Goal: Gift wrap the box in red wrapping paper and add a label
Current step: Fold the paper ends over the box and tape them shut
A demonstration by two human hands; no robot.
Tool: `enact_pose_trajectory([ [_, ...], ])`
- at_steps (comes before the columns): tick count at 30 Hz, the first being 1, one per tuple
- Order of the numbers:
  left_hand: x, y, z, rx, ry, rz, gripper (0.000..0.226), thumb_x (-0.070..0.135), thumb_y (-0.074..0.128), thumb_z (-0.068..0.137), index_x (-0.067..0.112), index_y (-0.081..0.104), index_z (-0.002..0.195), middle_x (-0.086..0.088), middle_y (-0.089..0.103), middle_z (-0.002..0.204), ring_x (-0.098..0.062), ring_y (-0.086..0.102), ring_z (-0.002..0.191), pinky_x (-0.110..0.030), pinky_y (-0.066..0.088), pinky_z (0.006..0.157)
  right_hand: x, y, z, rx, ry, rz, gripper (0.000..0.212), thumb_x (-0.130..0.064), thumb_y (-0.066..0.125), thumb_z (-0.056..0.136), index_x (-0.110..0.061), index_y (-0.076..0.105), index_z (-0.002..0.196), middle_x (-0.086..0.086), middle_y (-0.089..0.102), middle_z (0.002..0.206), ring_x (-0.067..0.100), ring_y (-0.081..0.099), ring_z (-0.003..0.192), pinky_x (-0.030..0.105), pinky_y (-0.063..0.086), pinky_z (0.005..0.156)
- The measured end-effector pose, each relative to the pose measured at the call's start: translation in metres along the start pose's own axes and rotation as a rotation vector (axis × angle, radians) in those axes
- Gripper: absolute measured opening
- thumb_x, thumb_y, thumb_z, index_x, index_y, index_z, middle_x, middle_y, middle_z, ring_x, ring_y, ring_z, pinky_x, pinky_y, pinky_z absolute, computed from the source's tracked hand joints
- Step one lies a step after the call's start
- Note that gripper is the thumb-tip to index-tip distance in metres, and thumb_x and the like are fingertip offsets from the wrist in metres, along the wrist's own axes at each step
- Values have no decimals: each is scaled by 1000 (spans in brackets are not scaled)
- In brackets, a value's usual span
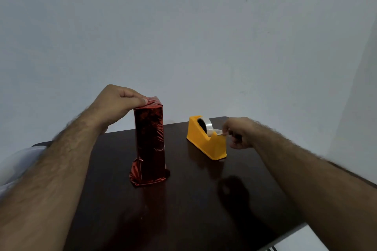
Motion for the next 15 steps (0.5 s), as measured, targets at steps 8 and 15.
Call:
enact_pose_trajectory([
  [8,0,1,1,-5,17,11,8,16,79,94,19,87,96,9,83,99,-1,71,105,-23,46,89,33,6,11,-34,8,30,18,-15,79,87,-12,66,99,5,50,78,16,47,63,31,54,60],
  [15,2,3,-1,13,21,-3,9,15,79,95,15,86,99,7,83,100,7,70,95,-21,46,85,49,17,4,-21,42,-156,22,-11,75,91,-5,60,106,9,51,86,20,50,73,35,47,64],
])
Point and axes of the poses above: each hand's wrist, its own z-axis towards the middle knuckle, its own y-axis out of the palm, x = y × z, the point moved 7 cm from there along z, towards the middle knuckle
